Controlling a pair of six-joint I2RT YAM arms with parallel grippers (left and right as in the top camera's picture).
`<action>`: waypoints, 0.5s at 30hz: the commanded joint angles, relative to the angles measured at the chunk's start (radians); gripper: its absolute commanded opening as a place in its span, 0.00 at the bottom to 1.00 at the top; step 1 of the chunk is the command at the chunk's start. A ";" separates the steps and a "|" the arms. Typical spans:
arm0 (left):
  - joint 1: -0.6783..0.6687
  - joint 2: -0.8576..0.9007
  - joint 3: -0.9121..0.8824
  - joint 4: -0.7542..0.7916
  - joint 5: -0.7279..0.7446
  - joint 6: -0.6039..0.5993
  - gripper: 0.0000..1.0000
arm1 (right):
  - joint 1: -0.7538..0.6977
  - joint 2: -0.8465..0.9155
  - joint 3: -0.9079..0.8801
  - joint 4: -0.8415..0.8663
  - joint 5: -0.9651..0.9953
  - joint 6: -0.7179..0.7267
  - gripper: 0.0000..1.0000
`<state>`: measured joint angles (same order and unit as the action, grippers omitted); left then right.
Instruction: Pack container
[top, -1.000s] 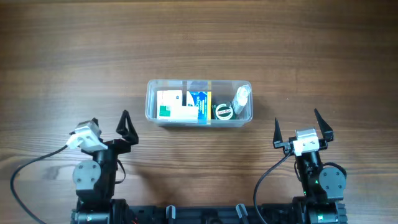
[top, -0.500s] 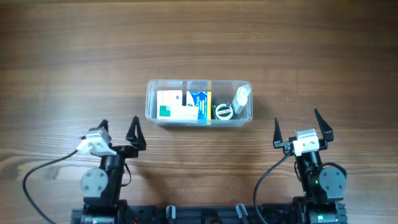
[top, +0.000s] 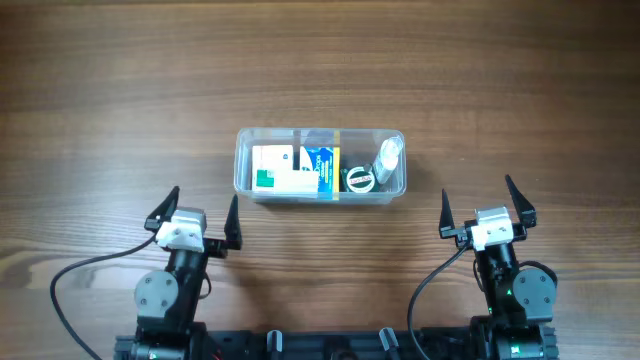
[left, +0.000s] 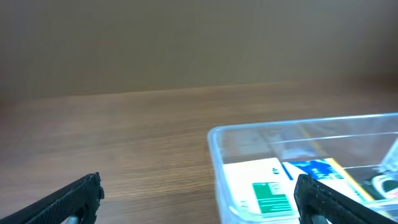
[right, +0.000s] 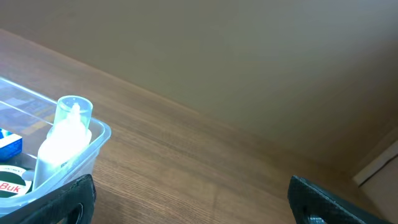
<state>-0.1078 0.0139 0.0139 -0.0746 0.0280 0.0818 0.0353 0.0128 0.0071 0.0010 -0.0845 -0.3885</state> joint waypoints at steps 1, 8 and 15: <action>0.062 -0.011 -0.008 0.000 0.002 0.068 1.00 | -0.006 -0.009 -0.002 0.003 0.010 -0.009 1.00; 0.069 -0.011 -0.008 0.000 0.001 0.068 1.00 | -0.006 -0.009 -0.002 0.003 0.010 -0.008 1.00; 0.069 -0.011 -0.008 0.000 0.001 0.068 1.00 | -0.006 -0.009 -0.002 0.003 0.010 -0.008 1.00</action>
